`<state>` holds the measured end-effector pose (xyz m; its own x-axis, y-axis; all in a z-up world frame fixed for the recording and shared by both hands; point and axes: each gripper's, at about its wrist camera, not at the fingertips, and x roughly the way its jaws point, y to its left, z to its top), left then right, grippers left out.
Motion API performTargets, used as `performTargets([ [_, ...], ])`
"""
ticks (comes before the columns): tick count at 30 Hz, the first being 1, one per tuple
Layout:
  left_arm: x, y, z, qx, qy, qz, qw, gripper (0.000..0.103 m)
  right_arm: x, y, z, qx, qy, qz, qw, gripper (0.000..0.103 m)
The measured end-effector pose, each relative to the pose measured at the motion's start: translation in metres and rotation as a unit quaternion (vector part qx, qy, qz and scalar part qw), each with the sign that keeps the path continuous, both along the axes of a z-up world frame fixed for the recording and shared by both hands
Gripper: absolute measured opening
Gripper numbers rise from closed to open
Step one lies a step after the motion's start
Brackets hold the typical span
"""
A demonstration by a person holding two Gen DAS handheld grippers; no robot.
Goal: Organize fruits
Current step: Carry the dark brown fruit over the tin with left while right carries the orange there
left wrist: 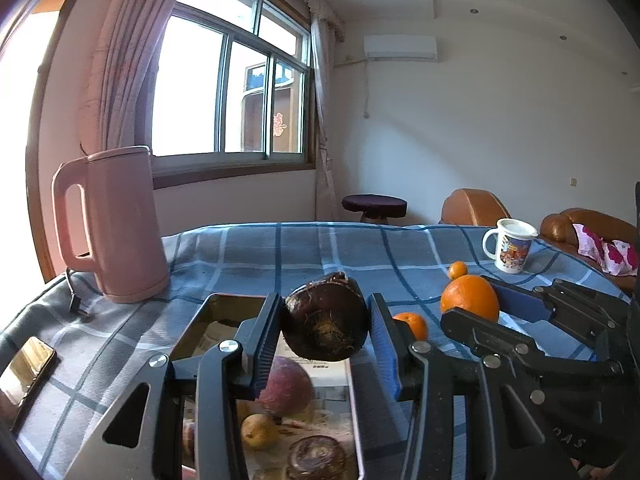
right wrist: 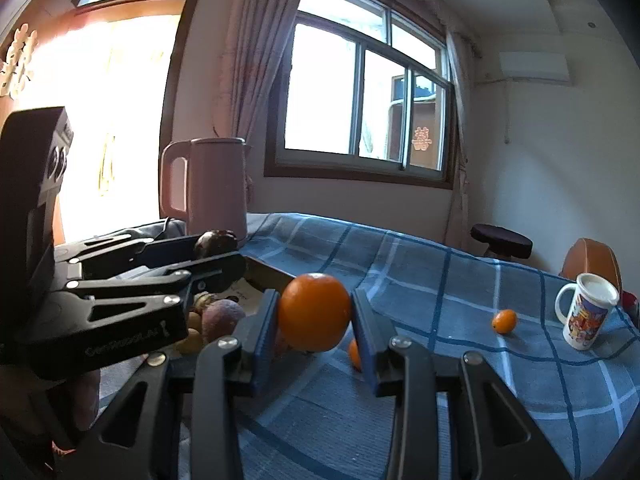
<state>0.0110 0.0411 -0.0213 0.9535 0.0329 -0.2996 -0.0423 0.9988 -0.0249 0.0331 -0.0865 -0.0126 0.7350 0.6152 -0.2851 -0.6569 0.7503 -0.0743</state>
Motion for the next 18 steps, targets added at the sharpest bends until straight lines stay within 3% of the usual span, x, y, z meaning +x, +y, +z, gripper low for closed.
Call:
performTargets([
  [18, -0.005, 0.042, -0.006, -0.009, 0.021, 0.041, 0.9989, 0.045, -0.010, 0.042, -0.004, -0.028, 0.001, 0.043, 0.999, 0.039],
])
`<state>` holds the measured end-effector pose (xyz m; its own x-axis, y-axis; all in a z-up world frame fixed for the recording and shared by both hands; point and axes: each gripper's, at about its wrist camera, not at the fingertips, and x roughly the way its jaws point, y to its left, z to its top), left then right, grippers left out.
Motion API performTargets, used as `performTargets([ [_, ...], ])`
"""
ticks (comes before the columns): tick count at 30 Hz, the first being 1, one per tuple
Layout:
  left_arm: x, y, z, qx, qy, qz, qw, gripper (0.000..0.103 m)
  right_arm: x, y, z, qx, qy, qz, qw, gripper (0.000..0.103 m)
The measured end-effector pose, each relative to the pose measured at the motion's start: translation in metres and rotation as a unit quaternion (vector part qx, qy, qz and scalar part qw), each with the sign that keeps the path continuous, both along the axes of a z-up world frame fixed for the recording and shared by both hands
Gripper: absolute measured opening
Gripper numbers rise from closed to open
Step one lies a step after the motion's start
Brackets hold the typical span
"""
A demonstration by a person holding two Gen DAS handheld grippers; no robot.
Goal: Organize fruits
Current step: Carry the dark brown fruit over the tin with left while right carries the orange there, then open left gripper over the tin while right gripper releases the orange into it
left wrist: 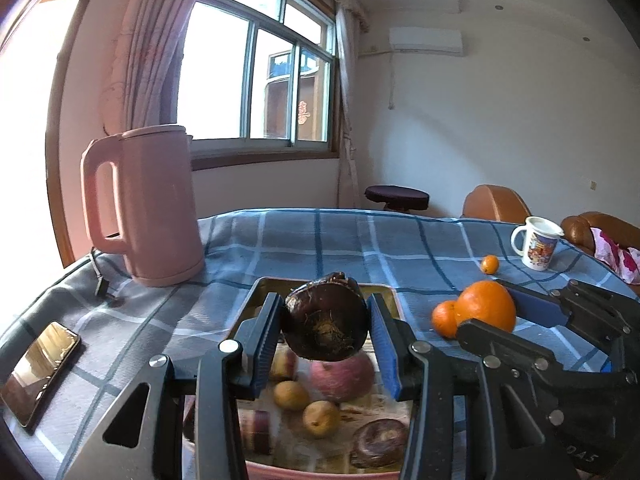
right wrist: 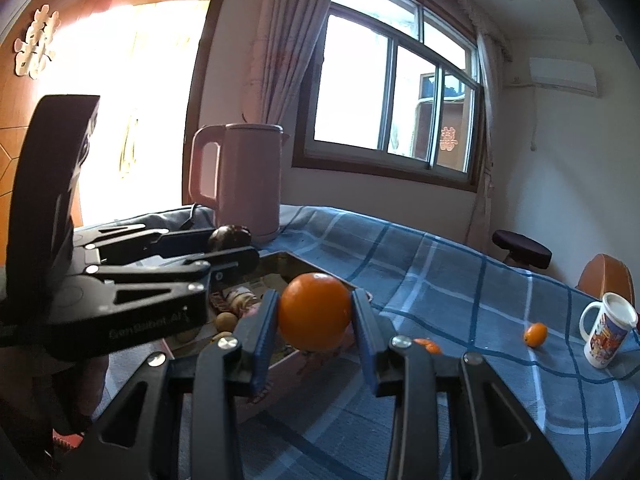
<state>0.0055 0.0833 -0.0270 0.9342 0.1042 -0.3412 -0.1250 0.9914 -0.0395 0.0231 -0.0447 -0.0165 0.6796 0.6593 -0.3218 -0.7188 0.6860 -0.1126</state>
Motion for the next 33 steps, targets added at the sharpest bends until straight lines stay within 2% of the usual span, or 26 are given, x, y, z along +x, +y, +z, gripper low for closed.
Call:
performTargets([
  [11, 0.002, 0.028, -0.010, -0.006, 0.042, 0.024, 0.9988, 0.045, -0.001, 0.024, -0.005, -0.020, 0.012, 0.028, 0.999, 0.039],
  [22, 0.010, 0.039, -0.021, -0.020, 0.081, 0.016, 0.9964, 0.045, 0.006, 0.049, -0.014, -0.061, 0.036, 0.045, 0.996, 0.039],
  [33, 0.015, 0.041, -0.027, -0.035, 0.103, 0.007, 0.9940, 0.045, 0.016, 0.060, -0.022, -0.094, 0.073, 0.054, 0.991, 0.039],
])
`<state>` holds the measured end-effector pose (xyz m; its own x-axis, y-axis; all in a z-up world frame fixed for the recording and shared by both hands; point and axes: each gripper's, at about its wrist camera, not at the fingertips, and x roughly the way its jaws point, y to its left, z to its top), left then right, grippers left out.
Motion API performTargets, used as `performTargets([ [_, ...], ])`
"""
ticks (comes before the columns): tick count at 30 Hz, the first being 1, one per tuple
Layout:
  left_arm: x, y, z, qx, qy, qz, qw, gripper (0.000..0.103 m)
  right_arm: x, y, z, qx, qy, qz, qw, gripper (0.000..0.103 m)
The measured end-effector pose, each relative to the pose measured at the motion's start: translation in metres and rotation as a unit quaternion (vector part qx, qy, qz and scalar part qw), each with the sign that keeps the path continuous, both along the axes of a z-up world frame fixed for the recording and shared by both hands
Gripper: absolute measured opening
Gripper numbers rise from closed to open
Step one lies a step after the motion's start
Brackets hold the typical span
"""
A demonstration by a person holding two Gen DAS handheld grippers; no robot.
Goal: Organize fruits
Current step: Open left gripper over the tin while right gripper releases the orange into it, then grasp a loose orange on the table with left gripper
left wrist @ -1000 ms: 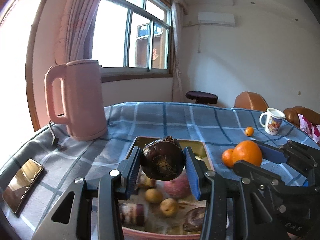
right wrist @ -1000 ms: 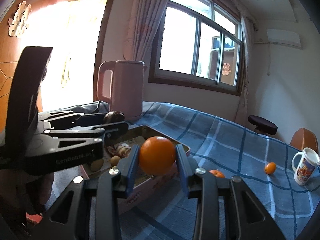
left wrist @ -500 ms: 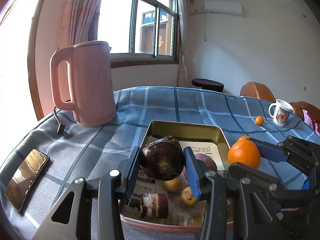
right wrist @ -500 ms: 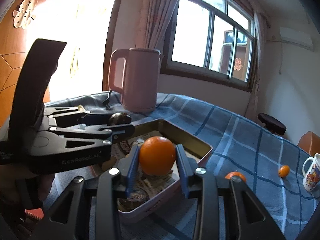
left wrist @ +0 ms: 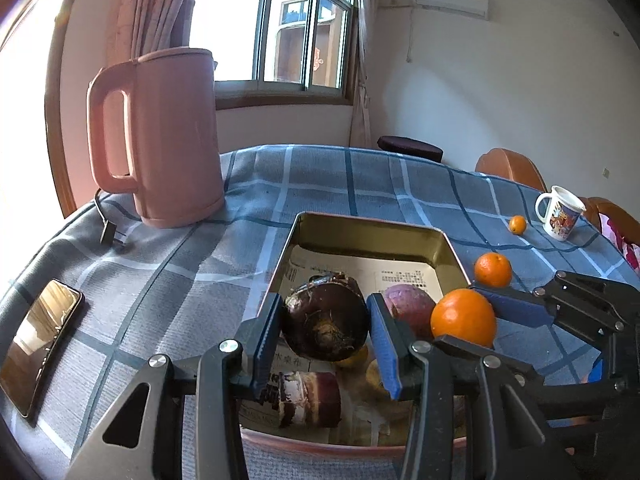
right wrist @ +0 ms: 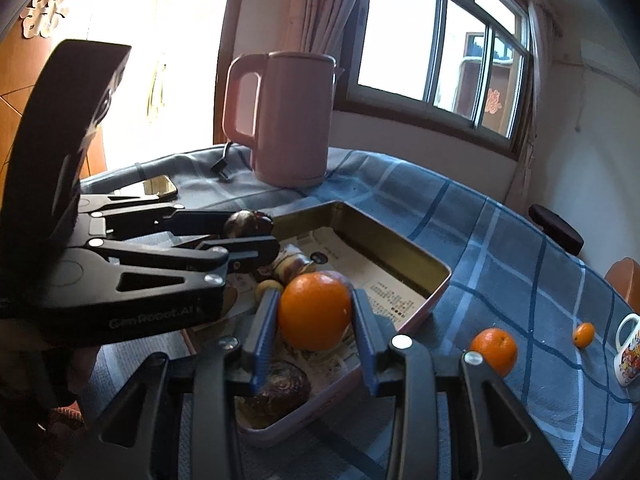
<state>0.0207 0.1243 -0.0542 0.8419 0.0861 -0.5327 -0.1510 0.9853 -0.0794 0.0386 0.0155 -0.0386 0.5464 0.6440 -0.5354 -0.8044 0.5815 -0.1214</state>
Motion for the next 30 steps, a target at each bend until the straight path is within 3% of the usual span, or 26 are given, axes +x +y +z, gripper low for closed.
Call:
performTargets([
  [5, 0.001, 0.001, 0.000, 0.001, 0.004, 0.006, 1.0000, 0.046, 0.002, 0.004, -0.003, -0.012, 0.013, 0.006, 1.000, 0.041],
  [9, -0.003, 0.004, 0.005, -0.003, -0.008, 0.016, 0.9998, 0.064, -0.001, 0.001, -0.001, -0.002, 0.005, 0.000, 1.000, 0.067],
  [14, -0.013, -0.005, 0.023, -0.014, -0.049, 0.009, 0.9987, 0.069, -0.004, -0.027, 0.008, 0.008, -0.018, -0.020, 1.000, 0.067],
  [23, 0.006, -0.090, 0.032, 0.011, -0.050, -0.076, 0.9958, 0.070, 0.031, -0.139, 0.022, 0.033, -0.026, -0.157, 0.987, 0.075],
  [30, 0.046, -0.153, 0.024, 0.050, -0.008, -0.127, 0.9906, 0.070, 0.045, -0.191, 0.018, 0.072, -0.010, -0.226, 0.971, 0.078],
])
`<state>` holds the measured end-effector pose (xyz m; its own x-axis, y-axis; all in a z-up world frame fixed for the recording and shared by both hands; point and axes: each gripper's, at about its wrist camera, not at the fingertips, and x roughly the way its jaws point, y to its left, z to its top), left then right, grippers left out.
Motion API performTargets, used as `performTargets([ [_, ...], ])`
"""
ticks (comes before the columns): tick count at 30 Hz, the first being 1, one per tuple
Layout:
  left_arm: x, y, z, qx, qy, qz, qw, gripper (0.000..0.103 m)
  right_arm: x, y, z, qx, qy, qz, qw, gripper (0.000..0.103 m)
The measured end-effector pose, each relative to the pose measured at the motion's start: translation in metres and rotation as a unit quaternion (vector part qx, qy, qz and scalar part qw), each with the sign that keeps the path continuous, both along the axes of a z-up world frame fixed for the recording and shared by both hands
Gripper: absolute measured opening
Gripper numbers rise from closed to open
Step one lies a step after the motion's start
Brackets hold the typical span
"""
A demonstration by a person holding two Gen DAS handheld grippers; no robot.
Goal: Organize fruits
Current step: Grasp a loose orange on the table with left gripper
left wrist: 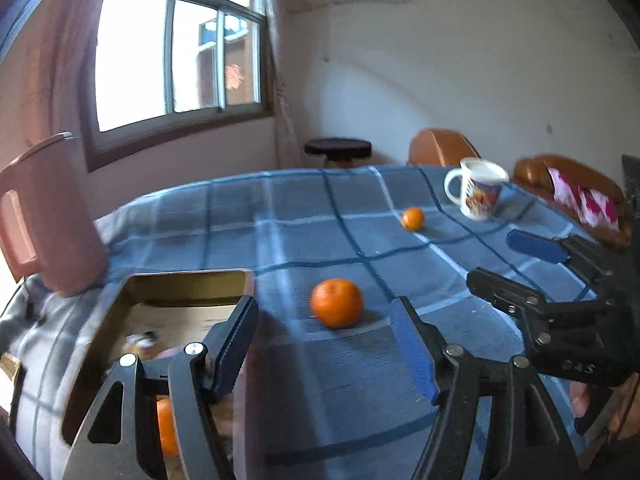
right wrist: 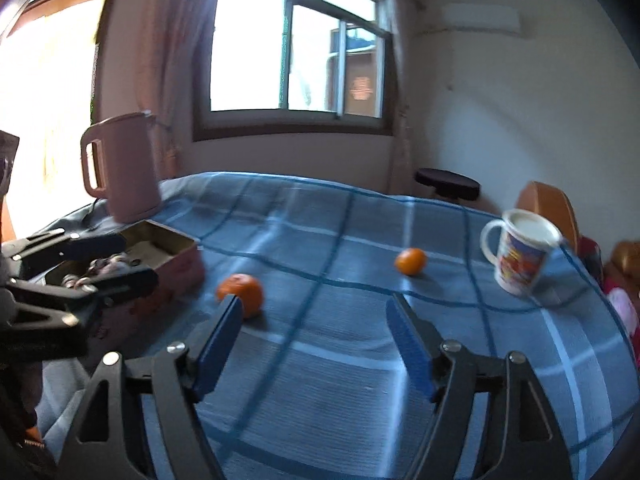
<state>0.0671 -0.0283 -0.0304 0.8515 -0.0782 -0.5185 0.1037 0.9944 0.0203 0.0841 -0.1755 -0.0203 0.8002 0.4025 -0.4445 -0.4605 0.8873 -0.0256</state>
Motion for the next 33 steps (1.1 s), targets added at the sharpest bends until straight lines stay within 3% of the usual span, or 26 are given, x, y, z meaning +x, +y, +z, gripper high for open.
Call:
performTargets([
  [7, 0.055, -0.025, -0.021, 0.025, 0.069, -0.008, 0.9973, 0.069, 0.000, -0.032, -0.002, 0.021, 0.002, -0.030, 0.999, 0.081],
  [12, 0.082, -0.027, -0.037, 0.030, 0.113, -0.009, 0.9931, 0.058, -0.005, -0.041, 0.001, 0.024, -0.008, -0.033, 0.999, 0.084],
  [19, 0.100, -0.030, -0.046, 0.071, 0.121, 0.020, 0.9898, 0.054, -0.004, -0.039, 0.002, 0.025, 0.001, -0.023, 0.999, 0.084],
  [26, 0.112, -0.027, -0.052, 0.057, 0.136, 0.018, 0.9889, 0.049, -0.001, -0.043, 0.015, 0.028, 0.003, -0.024, 0.999, 0.084],
  [33, 0.115, -0.032, -0.032, 0.018, 0.119, 0.005, 0.9927, 0.048, 0.027, -0.047, 0.021, 0.002, 0.043, -0.051, 0.998, 0.084],
])
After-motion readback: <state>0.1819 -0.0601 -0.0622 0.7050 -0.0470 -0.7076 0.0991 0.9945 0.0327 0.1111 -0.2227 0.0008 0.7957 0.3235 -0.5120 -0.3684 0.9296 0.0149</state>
